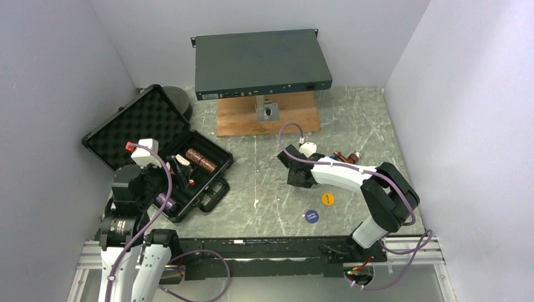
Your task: Pack up texas hold em set
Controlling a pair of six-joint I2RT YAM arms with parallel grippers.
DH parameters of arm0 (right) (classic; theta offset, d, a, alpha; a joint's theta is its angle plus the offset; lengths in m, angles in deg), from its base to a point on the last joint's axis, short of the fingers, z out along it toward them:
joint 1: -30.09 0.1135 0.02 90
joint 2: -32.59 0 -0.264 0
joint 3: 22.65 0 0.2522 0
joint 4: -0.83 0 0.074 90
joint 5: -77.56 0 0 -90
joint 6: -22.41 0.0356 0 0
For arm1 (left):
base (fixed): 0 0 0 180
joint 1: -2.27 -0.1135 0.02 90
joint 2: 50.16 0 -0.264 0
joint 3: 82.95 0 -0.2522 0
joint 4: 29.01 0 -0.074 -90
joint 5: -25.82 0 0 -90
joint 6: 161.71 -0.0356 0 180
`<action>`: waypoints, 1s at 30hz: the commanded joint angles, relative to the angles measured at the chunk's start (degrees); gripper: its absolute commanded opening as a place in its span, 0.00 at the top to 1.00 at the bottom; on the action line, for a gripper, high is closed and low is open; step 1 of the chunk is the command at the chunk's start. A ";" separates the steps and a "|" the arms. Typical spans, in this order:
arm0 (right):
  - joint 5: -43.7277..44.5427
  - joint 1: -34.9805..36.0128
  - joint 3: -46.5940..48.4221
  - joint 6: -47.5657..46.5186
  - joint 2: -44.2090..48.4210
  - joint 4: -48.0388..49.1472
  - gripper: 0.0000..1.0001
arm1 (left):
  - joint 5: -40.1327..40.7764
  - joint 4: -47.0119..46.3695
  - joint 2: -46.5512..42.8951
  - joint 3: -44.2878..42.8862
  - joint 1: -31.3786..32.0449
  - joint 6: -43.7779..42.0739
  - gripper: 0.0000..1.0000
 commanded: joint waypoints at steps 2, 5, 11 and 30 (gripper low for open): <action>0.08 -0.16 1.93 -0.33 -0.57 1.33 0.62 | 0.40 -1.84 0.07 0.01 0.11 -0.43 0.14; 0.54 -0.16 1.85 -0.46 -0.82 1.33 0.64 | 0.40 -1.83 0.12 -0.01 0.13 -0.43 0.14; 0.66 -0.16 1.75 -0.81 -1.11 1.66 0.76 | 0.31 -1.84 0.29 -0.01 0.11 -0.52 0.14; -2.23 -0.16 6.05 -8.79 2.09 7.25 1.00 | 1.01 -1.49 4.29 -0.43 0.24 0.62 0.18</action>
